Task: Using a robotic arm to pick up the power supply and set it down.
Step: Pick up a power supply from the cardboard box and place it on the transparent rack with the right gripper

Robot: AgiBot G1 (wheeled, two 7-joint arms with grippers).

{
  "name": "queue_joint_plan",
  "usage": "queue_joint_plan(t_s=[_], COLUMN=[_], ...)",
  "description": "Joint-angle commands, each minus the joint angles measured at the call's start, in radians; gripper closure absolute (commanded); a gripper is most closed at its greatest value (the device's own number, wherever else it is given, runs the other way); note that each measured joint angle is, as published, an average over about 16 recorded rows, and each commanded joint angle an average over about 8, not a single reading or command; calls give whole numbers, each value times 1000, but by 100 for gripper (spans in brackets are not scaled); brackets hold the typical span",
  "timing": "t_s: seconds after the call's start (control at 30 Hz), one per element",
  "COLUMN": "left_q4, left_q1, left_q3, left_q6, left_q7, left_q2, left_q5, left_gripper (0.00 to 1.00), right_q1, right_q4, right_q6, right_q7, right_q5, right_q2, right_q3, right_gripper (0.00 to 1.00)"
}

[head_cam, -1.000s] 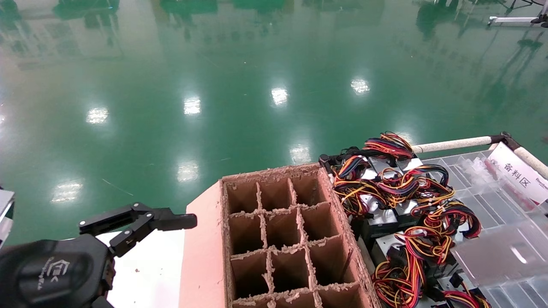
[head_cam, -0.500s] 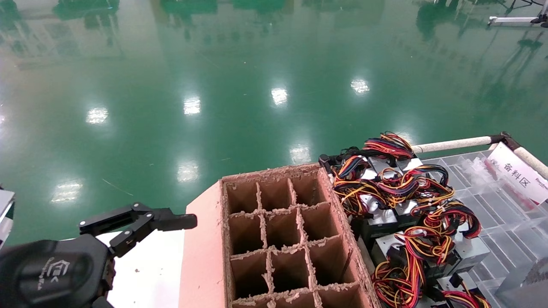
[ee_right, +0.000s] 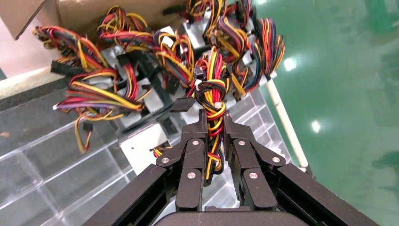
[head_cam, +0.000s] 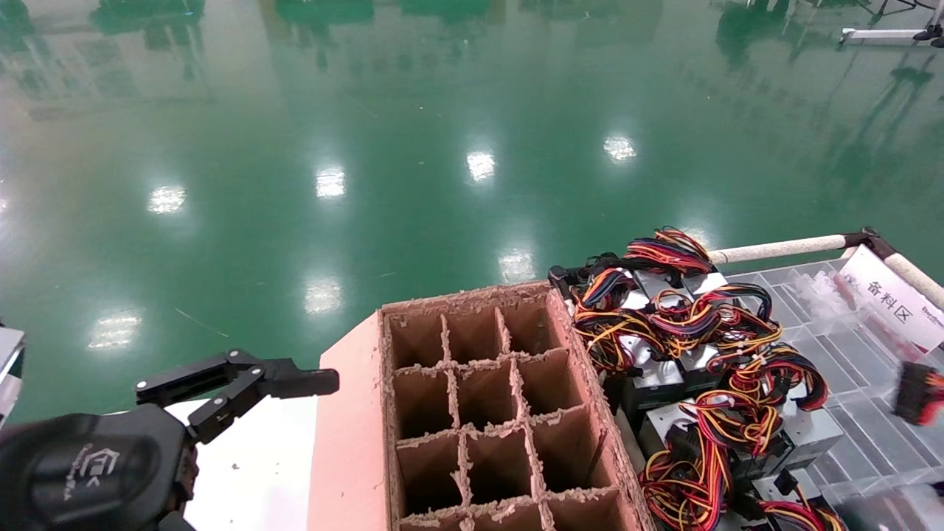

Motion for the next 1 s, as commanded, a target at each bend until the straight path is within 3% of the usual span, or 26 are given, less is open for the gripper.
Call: queue_joint_plan(t_s=[0.03,0.43,1.0], left_q4=[0,0,0], left_q1=[0,0,0], left_q3=[0,0,0], left_q6=[0,0,0], left_q7=[0,0,0], left_q2=[0,0,0], left_q5=[0,0,0], left_gripper=[0,0,0], right_q1=[-14,89,335], right_q4=[1,20,-78], right_q6=[3,-6,-18], right_q7=[-3,-40,-238], right_q5=[-11,-172,-343], right_q2=[-21,-197,-334], right_q3=[13,-8,-229], right_gripper=[100,100,100])
